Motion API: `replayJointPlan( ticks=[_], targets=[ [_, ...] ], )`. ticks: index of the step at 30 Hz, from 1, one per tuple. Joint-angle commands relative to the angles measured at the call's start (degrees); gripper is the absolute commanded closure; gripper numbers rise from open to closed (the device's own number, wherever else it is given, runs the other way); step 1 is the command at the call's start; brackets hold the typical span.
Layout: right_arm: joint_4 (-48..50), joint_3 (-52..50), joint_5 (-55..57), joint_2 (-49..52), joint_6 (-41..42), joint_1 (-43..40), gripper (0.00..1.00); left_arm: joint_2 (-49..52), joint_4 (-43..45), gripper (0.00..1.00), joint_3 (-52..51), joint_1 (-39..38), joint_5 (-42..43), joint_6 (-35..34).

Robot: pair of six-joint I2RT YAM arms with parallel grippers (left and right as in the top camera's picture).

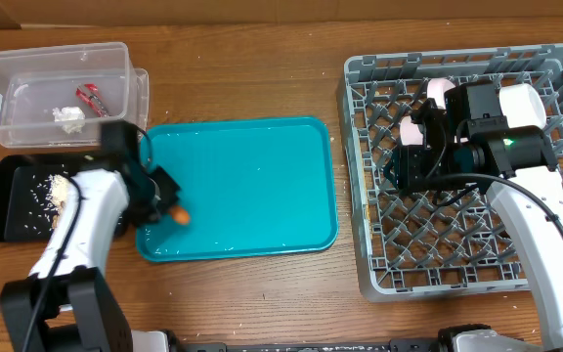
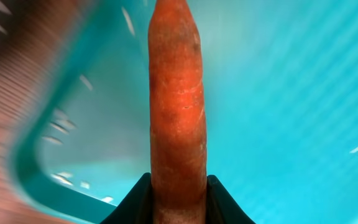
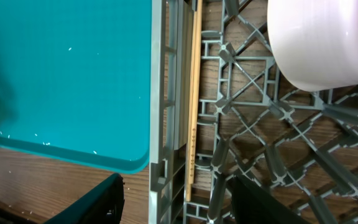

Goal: Sort waste into correct bins and load items into the dishwasher
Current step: 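Carry the carrot left and drop it onto the black tray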

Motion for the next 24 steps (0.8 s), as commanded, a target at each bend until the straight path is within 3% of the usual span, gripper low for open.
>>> replayJointPlan(
  ticks=[1,5,14,24],
  targets=[
    [-0.1,0.3,0.5,-0.1,0.0,0.2,0.42,-0.2,-1.9,0.96,7.5,3.9,-6.8,4.9],
    [-0.2,0.3,0.5,-0.1,0.0,0.2,0.42,-0.1,-0.1,0.93,10.0,8.1,-10.0,5.3],
    [-0.3,0.3,0.5,-0.1,0.1,0.2,0.42,2.0,5.0,0.96,9.9,14.4,-19.5,5.2],
    [-1.1,0.3,0.5,-0.1,0.1,0.2,0.42,12.3,8.9,0.95,9.9,14.5,-19.2,5.2]
  ],
)
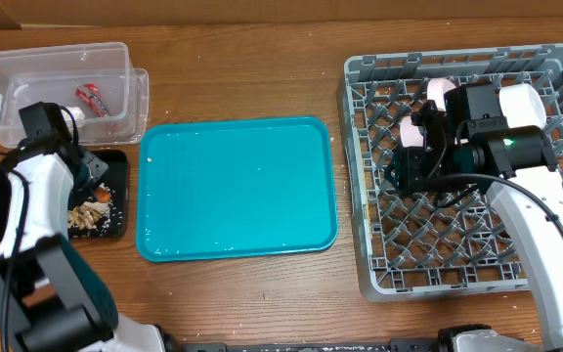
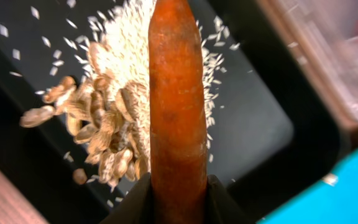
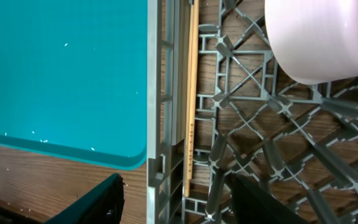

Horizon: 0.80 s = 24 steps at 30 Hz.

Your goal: Sort waste into correct bins and load items into the dishwasher

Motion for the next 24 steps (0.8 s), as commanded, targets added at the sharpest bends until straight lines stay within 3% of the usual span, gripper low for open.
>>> replayJointPlan(
  ticks=[1,7,11,20,24],
  targets=[
    [-0.1,0.3,0.2,-0.1,0.0,0.2,0.42,4.0,0.8,0.95,0.7,0.0,-1.0,1.2],
    [-0.1,0.3,0.2,-0.1,0.0,0.2,0.42,7.7,2.3,0.86,0.7,0.0,1.7,1.3],
    [-0.6,0.3,0.2,-0.1,0.0,0.2,0.42,8.0,2.5,0.67,0.9,0.0,1.7,1.3],
    [0.0,0.3,0.2,-0.1,0.0,0.2,0.39,6.1,-3.1,0.61,5.0,0.0,1.8,2.7],
    [4.9,0.3,0.2,-0.1,0.1,0.2,0.34,3.8,-7.2,0.56,10.3,-0.5,6.4,3.0]
  ],
)
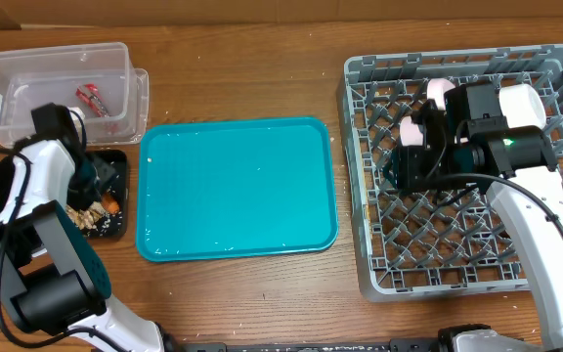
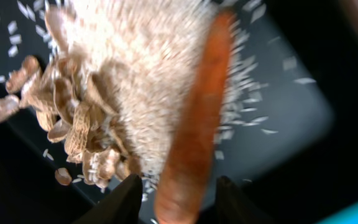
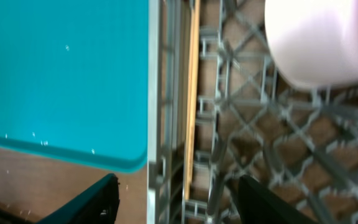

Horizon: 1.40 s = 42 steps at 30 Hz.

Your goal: Sort waste into correct bins and load items into the dishwasher

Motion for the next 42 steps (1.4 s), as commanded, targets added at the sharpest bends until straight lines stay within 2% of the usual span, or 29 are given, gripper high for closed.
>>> replayJointPlan(
  ticks=[1,7,10,13,20,25,27,32,37,40,42],
  targets=[
    [5.0,0.3,0.0,-0.1,0.3,0.2,0.32,-4.2,-2.3,0.54,6.5,-0.9,5.8,2.3],
    [18.9,0.3,-9.6,-0.1,1.7,0.2,0.22,-8.3,-3.9,0.34,10.0,-7.0,14.9,9.7],
    [20.2,0.3,-10.1,0.0,1.6,0.2,0.18,-9.3,-9.2,0.30,10.2,-11.7,14.8,13.8],
    [15.9,0.3,-9.1,1.0,1.0,0.2,0.14,-9.1,-17.2,0.23,10.2,-16.5,14.5,17.7],
    [-2.3,0.3,0.3,6.0,0.3,0.2,0.00,-8.9,-34.4,0.16,10.1,-24.7,14.3,16.9],
    [-6.5,0.3,3.6,4.6,2.3,0.2,0.00,-10.1,-40.0,0.11,9.4,-25.8,14.2,16.3],
    [-6.7,0.1,6.1,2.7,4.4,0.2,0.00,-12.4,-39.7,0.11,7.7,-26.5,14.1,16.0],
    [-0.1,-5.2,9.8,-8.3,5.7,0.2,0.00,-27.1,-30.1,0.00,-2.3,-30.0,7.1,10.0],
    [11.6,-17.8,9.8,-25.8,4.7,0.2,0.00,-47.0,-18.2,0.00,-14.5,-36.4,-0.5,7.9],
    [17.9,-25.6,11.8,-37.5,4.7,0.2,0.00,-58.3,-11.7,0.00,-20.6,-39.6,-1.6,8.0],
    [18.7,-27.6,12.1,-41.6,4.7,0.2,0.00,-63.1,-8.5,0.00,-22.6,-39.9,-2.2,8.0]
  ],
)
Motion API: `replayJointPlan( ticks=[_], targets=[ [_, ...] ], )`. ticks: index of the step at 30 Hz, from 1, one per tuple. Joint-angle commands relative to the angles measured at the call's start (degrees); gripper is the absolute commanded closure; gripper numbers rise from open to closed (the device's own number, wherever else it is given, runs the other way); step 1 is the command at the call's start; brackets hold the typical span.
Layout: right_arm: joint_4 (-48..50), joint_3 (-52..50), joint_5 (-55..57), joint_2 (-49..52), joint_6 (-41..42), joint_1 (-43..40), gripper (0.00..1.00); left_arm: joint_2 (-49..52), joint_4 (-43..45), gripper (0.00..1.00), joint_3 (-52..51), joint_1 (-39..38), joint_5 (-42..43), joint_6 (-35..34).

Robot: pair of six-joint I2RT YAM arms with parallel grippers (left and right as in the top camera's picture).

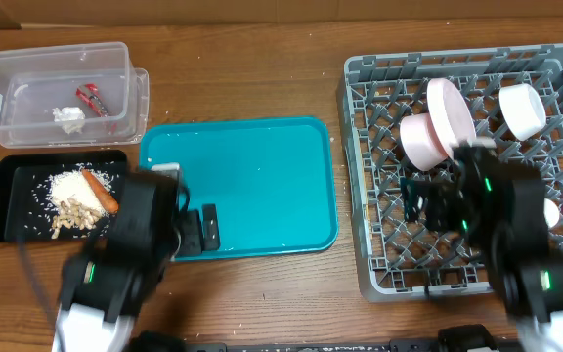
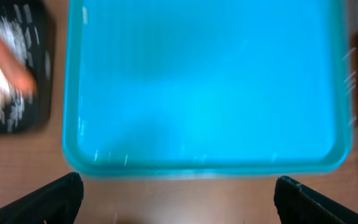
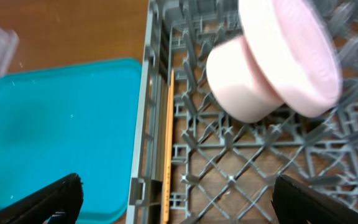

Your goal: Sort waste into correct bins and load items into the dishwasher

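An orange carrot (image 1: 99,191) lies in the black tray (image 1: 18,210) against rice and peanut shells (image 1: 66,210); the left wrist view catches it blurred at the left edge (image 2: 8,59). My left gripper (image 1: 198,230) hangs open and empty over the front left of the bare teal tray (image 1: 252,186), its fingertips (image 2: 61,196) wide apart. My right gripper (image 1: 428,203) is open and empty above the grey dish rack (image 1: 355,176). The rack holds a pink bowl (image 3: 247,81), a pink plate (image 3: 291,56), a white cup (image 1: 521,110) and a wooden chopstick (image 3: 168,149).
A clear plastic bin (image 1: 57,88) with a white wad and red scraps stands at the back left, behind the black tray. Brown wooden table (image 1: 262,293) runs along the front of both trays and the rack.
The left gripper has left the black tray and now hangs wide open over the teal tray's front left, with the carrot left in the black tray. The right arm has drawn back toward the front.
First the left gripper held the carrot over the teal tray's left end, then over the rice and peanuts in the black tray. Then its jaws were open with the carrot on the rice. Now the carrot lies there and both arms sit nearer the front.
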Motion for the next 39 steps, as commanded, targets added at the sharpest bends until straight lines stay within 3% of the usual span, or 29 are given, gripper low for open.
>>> replayJointPlan(
  ticks=[1,6,31,39],
  targets=[
    [1.4,-4.2,2.1,-7.1,0.0,0.2,0.00,-7.3,3.3,0.00,-4.1,-0.8,-4.0,-1.7],
    [-0.3,-4.4,2.2,-10.4,0.0,0.2,0.00,-12.0,2.3,0.00,-4.2,-0.8,-4.0,-1.6],
    [-7.5,-4.5,2.2,-10.3,-0.3,-0.1,0.00,-11.9,1.0,0.00,-4.2,-0.8,-4.0,-1.6],
    [-3.7,-6.0,2.3,-19.9,-0.5,-0.8,0.00,-11.9,1.0,0.00,-4.2,-0.8,-4.0,-1.6]
  ],
)
